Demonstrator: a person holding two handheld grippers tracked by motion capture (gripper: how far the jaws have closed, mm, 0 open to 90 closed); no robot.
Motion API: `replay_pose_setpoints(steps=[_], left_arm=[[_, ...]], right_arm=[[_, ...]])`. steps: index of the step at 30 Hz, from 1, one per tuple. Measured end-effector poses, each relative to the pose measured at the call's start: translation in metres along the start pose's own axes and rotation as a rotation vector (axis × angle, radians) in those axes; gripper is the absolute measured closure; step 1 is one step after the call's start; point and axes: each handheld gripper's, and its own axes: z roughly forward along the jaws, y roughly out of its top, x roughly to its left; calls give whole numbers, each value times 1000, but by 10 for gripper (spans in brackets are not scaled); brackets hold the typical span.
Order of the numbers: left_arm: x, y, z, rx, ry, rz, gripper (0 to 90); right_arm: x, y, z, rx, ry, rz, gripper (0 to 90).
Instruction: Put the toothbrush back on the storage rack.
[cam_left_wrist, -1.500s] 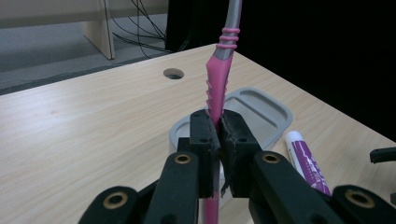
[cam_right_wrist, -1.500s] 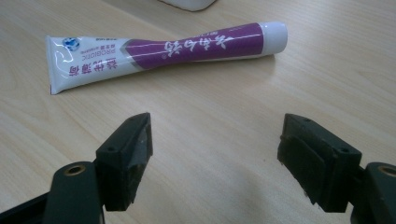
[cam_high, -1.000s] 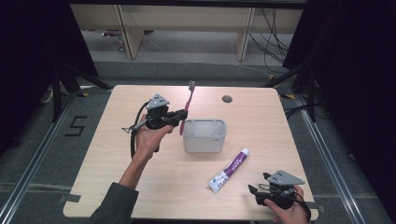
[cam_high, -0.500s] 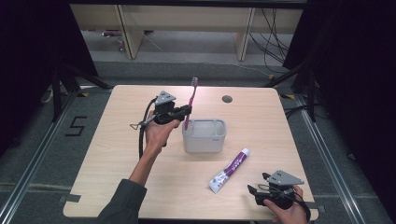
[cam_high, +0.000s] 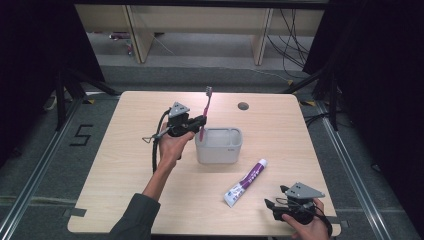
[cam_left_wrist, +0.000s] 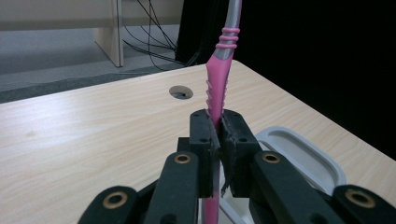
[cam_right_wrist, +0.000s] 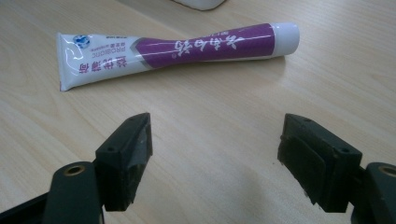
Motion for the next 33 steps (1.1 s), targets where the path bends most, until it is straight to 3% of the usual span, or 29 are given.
replay_pose_setpoints(steps=[23,33], left_arm=[[5,-21,5,16,20,-16,829],[4,-23,4,34,28,18,818]], right_arm=[[0,0,1,-4,5,-7,260],[1,0,2,0,14,1,261]])
